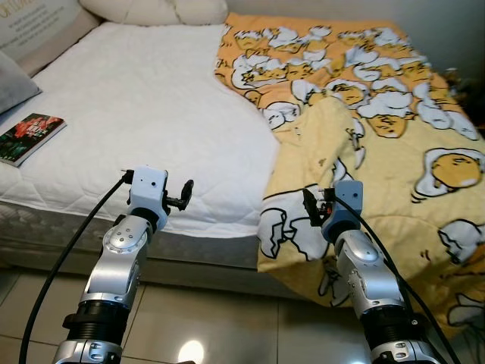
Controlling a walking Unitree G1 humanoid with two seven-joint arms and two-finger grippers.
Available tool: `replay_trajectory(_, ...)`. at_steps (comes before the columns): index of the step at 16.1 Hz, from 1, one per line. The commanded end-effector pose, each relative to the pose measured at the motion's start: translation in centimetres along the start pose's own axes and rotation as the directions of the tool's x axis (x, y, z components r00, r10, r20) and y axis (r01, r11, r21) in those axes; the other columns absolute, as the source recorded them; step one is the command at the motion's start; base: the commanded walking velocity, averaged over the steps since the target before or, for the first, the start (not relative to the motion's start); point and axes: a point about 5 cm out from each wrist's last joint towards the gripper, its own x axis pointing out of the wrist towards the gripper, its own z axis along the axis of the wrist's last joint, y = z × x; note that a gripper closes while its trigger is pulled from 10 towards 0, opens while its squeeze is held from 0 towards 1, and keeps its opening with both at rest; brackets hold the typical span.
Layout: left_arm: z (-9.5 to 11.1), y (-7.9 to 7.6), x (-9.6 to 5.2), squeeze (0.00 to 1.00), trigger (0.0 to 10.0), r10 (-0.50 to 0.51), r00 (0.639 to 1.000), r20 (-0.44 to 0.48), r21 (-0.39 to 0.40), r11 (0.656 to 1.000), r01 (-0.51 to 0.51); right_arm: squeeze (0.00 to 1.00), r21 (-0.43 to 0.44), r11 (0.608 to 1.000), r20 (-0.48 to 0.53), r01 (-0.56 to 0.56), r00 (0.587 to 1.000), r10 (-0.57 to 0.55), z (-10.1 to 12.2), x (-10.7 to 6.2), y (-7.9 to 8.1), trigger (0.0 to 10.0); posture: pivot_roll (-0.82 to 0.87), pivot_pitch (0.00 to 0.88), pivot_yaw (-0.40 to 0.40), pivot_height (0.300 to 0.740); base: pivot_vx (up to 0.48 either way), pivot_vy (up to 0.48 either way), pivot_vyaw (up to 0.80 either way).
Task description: Clean up the room
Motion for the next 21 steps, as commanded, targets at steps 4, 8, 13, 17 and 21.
replay_trajectory(4, 0.33, 0.19, 0.34, 0.0, 10.0, -0.004, 1.0, -0.002, -0.004, 1.0, 0.004, 0.0, 0.002, 1.0, -0.005, 0.006, 1.0, -0.006, 0.08, 0.15, -0.06, 10.0, -0.03, 0.0, 0.016, 0.74, 0.315, 0.0, 0.0)
replay_trajectory(8, 0.38, 0.21, 0.43, 0.0, 10.0, -0.006, 1.0, -0.003, -0.005, 1.0, 0.006, 0.0, 0.002, 1.0, -0.006, 0.008, 1.0, -0.008, 0.11, 0.22, -0.08, 10.0, -0.03, 0.0, 0.018, 0.74, 0.314, 0.0, 0.0)
replay_trajectory(13, 0.22, 0.3, 0.44, 0.0, 10.0, -0.007, 1.0, -0.009, -0.006, 1.0, 0.007, 0.0, 0.003, 1.0, -0.014, 0.005, 1.0, -0.005, -0.02, 0.21, 0.01, 10.0, -0.03, 0.0, 0.019, 0.74, 0.314, 0.0, 0.0)
replay_trajectory(17, 0.19, 0.2, 0.52, 0.0, 10.0, -0.012, 1.0, -0.009, -0.007, 1.0, 0.012, 0.0, 0.004, 1.0, -0.018, 0.002, 1.0, -0.002, -0.12, 0.19, 0.01, 10.0, -0.03, 0.0, 0.021, 0.74, 0.315, 0.0, 0.0)
replay_trajectory(21, 0.17, 0.23, 0.55, 0.0, 10.0, -0.012, 1.0, -0.01, -0.009, 1.0, 0.012, 0.0, 0.003, 1.0, -0.02, 0.0, 1.0, 0.0, -0.13, 0.22, 0.02, 10.0, -0.03, 0.0, 0.021, 0.74, 0.33, 0.0, 0.0)
